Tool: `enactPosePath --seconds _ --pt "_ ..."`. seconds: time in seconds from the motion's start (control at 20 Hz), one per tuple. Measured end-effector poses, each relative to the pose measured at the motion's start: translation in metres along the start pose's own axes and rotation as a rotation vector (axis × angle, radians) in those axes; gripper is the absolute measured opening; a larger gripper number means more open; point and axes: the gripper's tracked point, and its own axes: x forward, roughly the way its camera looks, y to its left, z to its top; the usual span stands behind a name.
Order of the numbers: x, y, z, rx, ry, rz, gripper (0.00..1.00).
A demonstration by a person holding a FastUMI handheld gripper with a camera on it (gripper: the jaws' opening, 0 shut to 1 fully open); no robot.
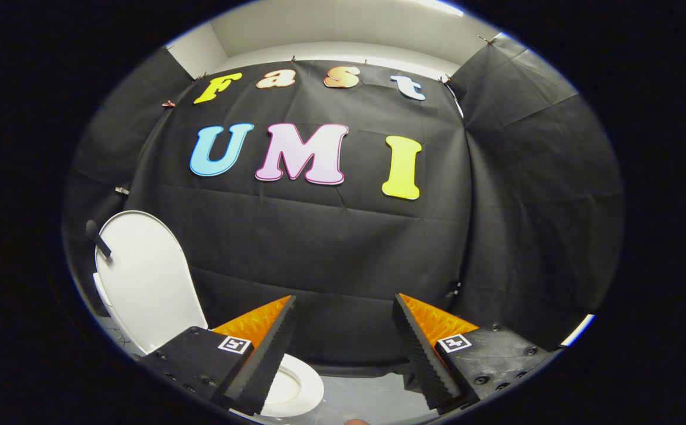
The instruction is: Open the toilet lid.
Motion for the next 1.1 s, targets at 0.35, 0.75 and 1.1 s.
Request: enactPosePath --seconds 0.35,0.75,1.1 --pt "-0.021 -0.002 0.006 0.052 -0.016 0.015 0.99" --pt "-0.014 0.017 0.005 0.023 -0.057 0.057 0.98" --pt "-0.016 0.019 0.005 0.031 -0.060 0.076 0.98"
